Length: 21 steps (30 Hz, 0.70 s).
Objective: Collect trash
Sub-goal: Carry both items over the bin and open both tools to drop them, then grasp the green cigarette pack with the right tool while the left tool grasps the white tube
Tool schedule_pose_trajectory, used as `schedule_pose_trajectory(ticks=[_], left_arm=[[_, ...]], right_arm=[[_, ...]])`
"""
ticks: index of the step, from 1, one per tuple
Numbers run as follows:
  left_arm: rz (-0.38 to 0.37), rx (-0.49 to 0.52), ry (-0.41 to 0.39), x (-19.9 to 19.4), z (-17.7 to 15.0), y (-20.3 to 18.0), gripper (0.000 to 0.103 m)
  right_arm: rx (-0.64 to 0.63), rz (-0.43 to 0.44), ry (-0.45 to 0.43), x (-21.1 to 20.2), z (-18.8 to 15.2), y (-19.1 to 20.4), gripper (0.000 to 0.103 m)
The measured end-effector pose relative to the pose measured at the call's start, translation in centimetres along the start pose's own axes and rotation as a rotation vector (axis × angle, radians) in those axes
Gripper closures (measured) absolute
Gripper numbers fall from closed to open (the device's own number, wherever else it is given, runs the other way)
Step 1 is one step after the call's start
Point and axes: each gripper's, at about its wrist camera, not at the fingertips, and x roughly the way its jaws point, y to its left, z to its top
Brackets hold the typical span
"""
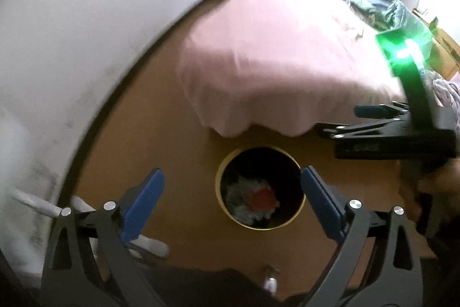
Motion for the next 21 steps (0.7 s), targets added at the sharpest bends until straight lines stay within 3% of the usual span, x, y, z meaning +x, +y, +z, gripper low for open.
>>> schedule_pose_trajectory(ticks=[4,9,13,15,19,21], left_arm=[[0.044,-0.023,-0.085,-9.3,-0.7,3.9,0.007],[0.245,-0.145,-0.133,-18.8,-6.2,12.7,0.007],[0.431,-0.320,-0.112,-25.3,-14.0,20.8,0.007],[0.480,-0.410,-0.106,-27.5,-16.9,23.3,0.007],[0.533,-0.630,-0.128,-32.0,-24.0,27.7,0.007],[0.548,-0.673,-0.120,-33.0,-25.9,28.7,0.007]], right_arm=[[-0.094,0.111,-0.129,-6.4,1.4,5.9,0.015],[-0.329,0.329,-0.227,-12.5,1.2,18.3,0.015],[-0.563,0.567,-0.201,-15.0,0.0,30.6,0.015],[-0.683,0.668,-0.159,-15.7,-0.9,37.5,0.015],[-0.859,0.740,-0.123,-16.5,-3.4,47.5,0.015],[-0.945,0.748,-0.114,-16.6,-4.5,52.2,0.015]])
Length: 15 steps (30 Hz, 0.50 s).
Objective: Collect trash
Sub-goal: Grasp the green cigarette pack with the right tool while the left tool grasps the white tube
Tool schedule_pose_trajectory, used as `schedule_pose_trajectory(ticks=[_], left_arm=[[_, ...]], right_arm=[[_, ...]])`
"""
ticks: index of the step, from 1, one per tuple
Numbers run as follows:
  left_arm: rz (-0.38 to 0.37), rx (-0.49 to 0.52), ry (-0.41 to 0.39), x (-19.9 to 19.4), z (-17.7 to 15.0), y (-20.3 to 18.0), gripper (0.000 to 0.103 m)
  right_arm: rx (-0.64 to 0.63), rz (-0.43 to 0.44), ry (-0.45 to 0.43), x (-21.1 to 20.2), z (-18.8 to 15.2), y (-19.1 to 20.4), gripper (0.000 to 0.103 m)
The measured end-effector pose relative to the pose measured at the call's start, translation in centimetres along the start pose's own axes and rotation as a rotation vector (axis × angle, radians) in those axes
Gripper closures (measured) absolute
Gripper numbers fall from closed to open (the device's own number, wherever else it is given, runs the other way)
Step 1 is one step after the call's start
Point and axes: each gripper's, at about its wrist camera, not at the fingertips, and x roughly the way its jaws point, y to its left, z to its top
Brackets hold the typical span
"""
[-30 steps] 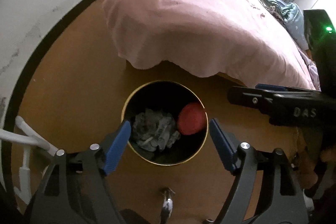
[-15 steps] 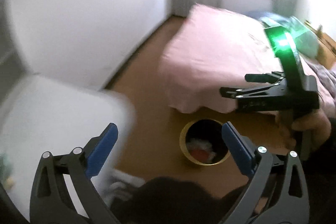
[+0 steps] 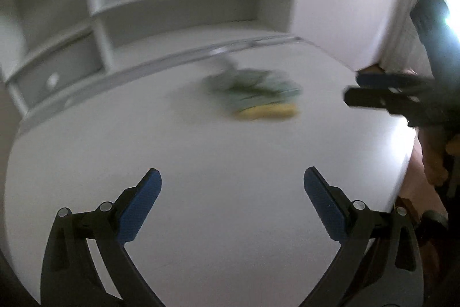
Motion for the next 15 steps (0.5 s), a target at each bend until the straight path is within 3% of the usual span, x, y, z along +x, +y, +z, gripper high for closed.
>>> schedule_pose_trajectory(ticks=[5,13,15], left_arm=[[0.014,-0.088,0.016,-1.1,-2.1,3.6,0.007],[0.004,-0.125,0.012,-2.1,-1.7,5.2,0.007],[-0.001,-0.127,0.017,-1.7,-1.1,4.7,0.007]], right_arm=[[-0.078,-0.009,0.061,5.3,4.1,1.6,0.015],[-0.118,0.004,0.176,10.1,6.0,1.8,0.015],[-0.133,0.009,0.194,10.6,6.0,2.1,0.025]])
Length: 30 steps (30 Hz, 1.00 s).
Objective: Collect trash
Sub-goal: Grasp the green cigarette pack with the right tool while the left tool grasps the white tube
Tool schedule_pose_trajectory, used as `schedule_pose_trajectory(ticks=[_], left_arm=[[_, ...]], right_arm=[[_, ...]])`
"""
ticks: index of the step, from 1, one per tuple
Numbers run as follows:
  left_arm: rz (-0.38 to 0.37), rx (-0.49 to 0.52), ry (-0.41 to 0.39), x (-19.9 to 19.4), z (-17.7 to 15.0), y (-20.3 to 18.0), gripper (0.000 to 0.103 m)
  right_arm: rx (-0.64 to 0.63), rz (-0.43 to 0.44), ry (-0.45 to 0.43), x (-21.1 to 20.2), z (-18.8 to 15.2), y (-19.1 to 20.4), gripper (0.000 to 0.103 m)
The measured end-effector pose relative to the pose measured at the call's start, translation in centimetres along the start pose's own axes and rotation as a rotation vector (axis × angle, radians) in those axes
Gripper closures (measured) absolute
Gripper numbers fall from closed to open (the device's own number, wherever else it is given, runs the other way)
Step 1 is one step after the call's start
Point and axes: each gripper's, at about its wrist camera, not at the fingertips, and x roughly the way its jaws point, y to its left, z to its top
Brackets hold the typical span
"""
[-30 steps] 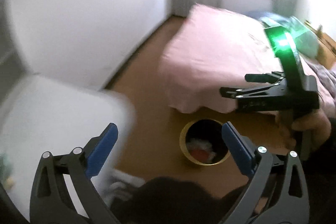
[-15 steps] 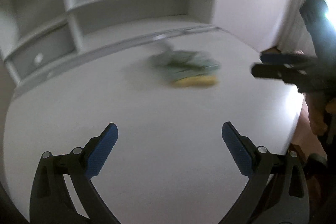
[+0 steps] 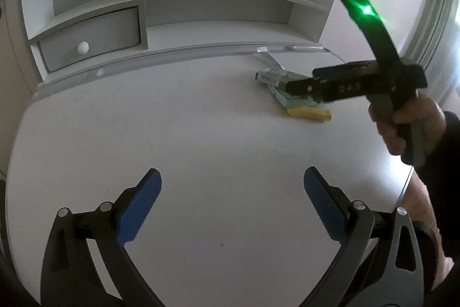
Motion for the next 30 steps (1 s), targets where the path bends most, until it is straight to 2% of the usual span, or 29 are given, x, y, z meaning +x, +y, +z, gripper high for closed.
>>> schedule_pose_trajectory(ticks=[1,3,6,11,13,17,20,23,24,26,27,29,30], left_arm=[[0.000,0.003,0.004,0.1,0.3,0.0,0.007],[0.009,0.007,0.018,0.5,1.1,0.0,0.007],[0.021,0.014,0.033,0.9,2.5,-0.3,0.007],[0.021,0.051,0.041,3.1,7.1,-2.3,0.007],[0.030,0.075,0.043,5.2,9.4,-3.7,0.007],[0.034,0.074,0.097,10.7,13.3,-6.5,0.007],[0.058,0.050,0.141,14.5,15.1,-7.6,0.007],[0.100,0.067,0.158,17.1,15.4,-8.4,0.007],[0.107,0.069,0.165,17.6,15.4,-8.4,0.009],[0.111,0.072,0.185,18.5,15.1,-8.5,0.020],[0.113,0.071,0.194,18.9,15.2,-8.4,0.028],[0.110,0.080,0.190,19.1,15.1,-8.7,0.036],[0.105,0.089,0.189,19.1,15.2,-8.9,0.047]], right_arm=[[-0.008,0.001,0.008,0.1,0.0,0.1,0.028],[-0.016,0.000,0.011,0.2,-0.2,0.4,0.046],[0.004,0.026,-0.017,-1.4,-0.5,-0.1,0.046],[0.063,0.040,-0.132,-6.3,-1.7,-2.3,0.047],[0.115,0.012,-0.169,-8.2,-3.0,-4.1,0.047],[0.214,-0.086,-0.208,-11.1,-7.0,-7.9,0.046],[0.295,-0.132,-0.210,-12.6,-10.6,-10.2,0.046],[0.372,-0.177,-0.215,-14.0,-14.1,-12.4,0.046],[0.389,-0.189,-0.215,-14.3,-15.0,-12.9,0.046],[0.425,-0.208,-0.215,-15.1,-17.0,-13.7,0.046],[0.434,-0.214,-0.216,-15.3,-17.5,-14.0,0.046],[0.452,-0.225,-0.215,-15.7,-19.1,-14.5,0.046],[0.457,-0.230,-0.215,-16.2,-19.7,-14.7,0.046]])
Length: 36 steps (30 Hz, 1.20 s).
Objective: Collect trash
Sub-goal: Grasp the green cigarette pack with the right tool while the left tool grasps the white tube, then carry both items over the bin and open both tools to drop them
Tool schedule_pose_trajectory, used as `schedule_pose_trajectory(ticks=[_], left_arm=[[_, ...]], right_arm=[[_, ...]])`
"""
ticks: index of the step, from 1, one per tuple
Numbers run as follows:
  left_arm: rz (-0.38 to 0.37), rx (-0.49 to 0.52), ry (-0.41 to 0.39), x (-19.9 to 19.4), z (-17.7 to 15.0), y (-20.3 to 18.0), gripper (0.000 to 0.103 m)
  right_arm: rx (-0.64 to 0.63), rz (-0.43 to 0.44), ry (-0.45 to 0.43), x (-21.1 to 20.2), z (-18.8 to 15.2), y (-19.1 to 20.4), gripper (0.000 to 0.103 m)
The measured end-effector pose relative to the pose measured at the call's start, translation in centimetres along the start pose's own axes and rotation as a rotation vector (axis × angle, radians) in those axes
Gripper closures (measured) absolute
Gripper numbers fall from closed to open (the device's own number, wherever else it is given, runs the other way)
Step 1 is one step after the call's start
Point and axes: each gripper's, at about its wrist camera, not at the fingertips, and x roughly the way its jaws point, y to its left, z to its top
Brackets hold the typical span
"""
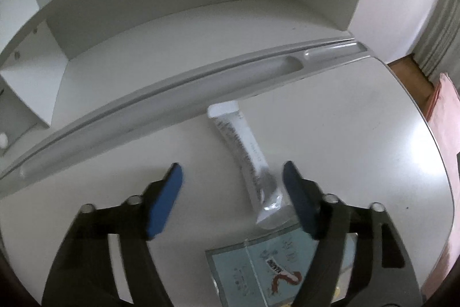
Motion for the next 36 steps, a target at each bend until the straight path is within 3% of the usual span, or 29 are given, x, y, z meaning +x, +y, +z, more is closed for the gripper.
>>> schedule_pose_trajectory(ticks=[1,3,9,12,18,22,25,29,36], left_arm=[[0.004,0.014,-0.005,-0.1,0.0,-0.3,0.063],[-0.010,0.021,-0.004,-0.1,0.2,-0.7,0.084],[-0.061,0.071,-0.040,-2.2,0.3,-4.2,0.087],[-0.111,0.149,-0.084,-4.6,0.2,-8.9,0.087],[-0.324,0.379,-0.142,-9.2,-3.5,-23.6,0.087],[-0.492,0.575,-0.126,-11.3,-9.2,-35.0,0.087],[-0.587,0.687,-0.081,-11.4,-13.6,-40.7,0.087],[-0.688,0.780,0.010,-8.8,-19.1,-47.0,0.087],[-0.655,0.835,0.178,1.9,-23.9,-53.2,0.087]], right_arm=[[0.009,-0.006,0.000,-0.3,-0.4,-0.6,0.046],[0.031,-0.008,0.001,-0.8,-1.4,-2.0,0.046],[0.142,-0.049,-0.031,-3.2,-4.0,-6.8,0.046],[0.200,-0.090,-0.054,-4.7,-5.4,-9.5,0.046],[0.336,-0.193,-0.074,-8.7,-10.5,-15.0,0.046],[0.442,-0.270,-0.056,-10.8,-15.2,-19.1,0.046],[0.527,-0.317,-0.032,-11.6,-18.9,-22.2,0.046],[0.628,-0.359,0.017,-11.3,-23.6,-25.9,0.046],[0.769,-0.342,0.128,-7.0,-30.1,-30.9,0.046]])
